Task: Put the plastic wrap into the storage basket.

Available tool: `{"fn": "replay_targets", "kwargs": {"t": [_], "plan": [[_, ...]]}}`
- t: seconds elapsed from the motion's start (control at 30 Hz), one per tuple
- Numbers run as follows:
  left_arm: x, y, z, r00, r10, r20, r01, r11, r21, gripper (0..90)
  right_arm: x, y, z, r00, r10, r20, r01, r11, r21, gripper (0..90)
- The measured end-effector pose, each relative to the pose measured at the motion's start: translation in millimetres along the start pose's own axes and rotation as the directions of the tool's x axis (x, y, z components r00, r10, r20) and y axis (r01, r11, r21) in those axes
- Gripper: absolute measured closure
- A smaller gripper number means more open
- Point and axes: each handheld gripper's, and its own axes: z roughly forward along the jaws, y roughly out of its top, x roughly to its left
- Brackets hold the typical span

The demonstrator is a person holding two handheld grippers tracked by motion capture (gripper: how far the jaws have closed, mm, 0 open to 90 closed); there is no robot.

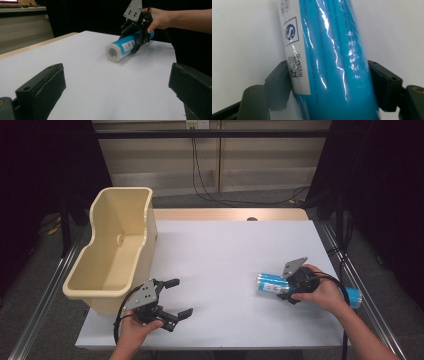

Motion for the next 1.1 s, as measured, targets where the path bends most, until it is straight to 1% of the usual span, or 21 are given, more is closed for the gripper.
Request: {"fn": "replay_targets", "kwargs": {"t": [0.07,0.1,0.13,0.17,0.23,0.27,0.43,0.47,0.5,0.57,0.6,0.63,0.7,0.83,0.87,0.9,0.97,1.0,1.03,1.07,1.1], "plan": [[0.1,0.0,-0.2,1.0,-0.001,0.0,0.001,1.0,-0.001,0.6,3.9,14.6,6.6,0.9997,-0.002,-0.024,0.002,1.0,-0.013,28.3],[0.1,0.0,-0.4,1.0,-0.001,-0.001,0.001,1.0,-0.001,0.6,3.9,14.6,6.6,0.9997,-0.002,-0.024,0.002,1.0,-0.013,28.3],[0.2,0.1,-0.7,1.0,-0.001,0.0,0.001,1.0,-0.002,0.6,8.5,30.5,13.6,0.9989,-0.009,-0.047,0.008,1.0,-0.026,28.5],[0.3,0.1,-1.0,1.0,0.0,0.0,0.0,1.0,-0.002,0.6,8.5,30.5,13.6,0.9989,-0.009,-0.047,0.008,1.0,-0.026,28.5],[0.2,0.1,-1.5,1.0,0.002,0.0,-0.002,1.0,-0.001,0.6,14.2,46.6,21.1,0.9981,-0.015,-0.06,0.012,0.999,-0.045,28.5],[0.0,0.0,-1.7,1.0,0.001,-0.001,-0.001,1.0,-0.002,0.6,20.0,62.1,28.5,0.9973,-0.013,-0.072,0.008,0.998,-0.067,28.4],[-0.4,-0.4,-3.1,1.0,0.006,0.001,-0.006,1.0,0.002,0.6,22.0,72.4,33.3,0.9967,-0.001,-0.082,-0.004,0.998,-0.066,27.8],[-0.5,-0.5,-3.3,1.0,0.007,0.001,-0.007,1.0,0.002,0.6,21.1,71.1,32.6,0.9966,0.002,-0.083,-0.009,0.997,-0.074,27.2],[-0.7,-0.6,-3.4,1.0,0.006,0.001,-0.006,1.0,0.003,0.6,19.6,66.7,29.2,0.9952,0.017,-0.096,-0.026,0.995,-0.095,25.9],[-1.0,-0.5,-3.4,1.0,0.007,-0.001,-0.007,1.0,0.005,0.6,18.5,64.7,26.9,0.995,0.019,-0.098,-0.029,0.994,-0.101,24.8],[-1.2,-0.5,-3.3,1.0,0.007,-0.002,-0.007,1.0,0.004,0.6,17.2,62.9,23.6,0.9955,0.018,-0.093,-0.028,0.994,-0.105,23.4],[-1.5,-0.3,-3.3,1.0,0.008,-0.004,-0.008,1.0,0.005,0.6,13.6,58.0,15.0,0.9965,0.026,-0.08,-0.035,0.992,-0.118,21.6],[-2.2,-0.1,-3.1,1.0,0.009,-0.003,-0.009,0.9999,0.006,0.6,11.1,54.8,11.0,0.9964,0.022,-0.082,-0.032,0.992,-0.126,21.6],[-2.1,-0.4,-2.0,1.0,0.008,-0.002,-0.008,0.9999,0.011,0.6,5.5,38.1,-1.1,0.9953,0.031,-0.091,-0.039,0.995,-0.087,21.4],[-1.9,-0.5,-1.5,1.0,0.007,-0.001,-0.007,0.9999,0.011,0.6,3.8,33.4,-3.0,0.9946,0.04,-0.095,-0.048,0.996,-0.082,21.4],[-1.8,-0.5,-1.2,1.0,0.008,-0.001,-0.008,0.9999,0.012,0.6,2.0,28.4,-4.7,0.9937,0.055,-0.098,-0.063,0.995,-0.079,21.5],[-1.6,-0.5,-0.7,0.9999,0.01,0.001,-0.01,0.9999,0.013,0.6,-1.2,18.6,-6.1,0.9939,0.05,-0.098,-0.058,0.995,-0.079,21.6],[-1.6,-0.4,-0.4,1.0,0.009,0.003,-0.009,0.9999,0.012,0.7,-2.1,14.2,-6.3,0.9927,0.059,-0.106,-0.068,0.994,-0.082,21.7],[-1.5,-0.4,0.1,1.0,0.007,0.004,-0.007,0.9999,0.01,0.7,-2.9,7.9,-5.8,0.9927,0.051,-0.109,-0.058,0.997,-0.056,21.7],[-1.2,-0.5,0.4,1.0,0.009,0.004,-0.009,0.9999,0.011,0.7,-2.9,7.9,-5.8,0.9927,0.051,-0.109,-0.058,0.997,-0.056,21.7],[-0.7,-0.6,1.1,0.9999,0.01,0.005,-0.01,0.9999,0.012,0.7,-3.0,3.6,-3.9,0.9924,0.047,-0.114,-0.05,0.998,-0.031,21.7]]}}
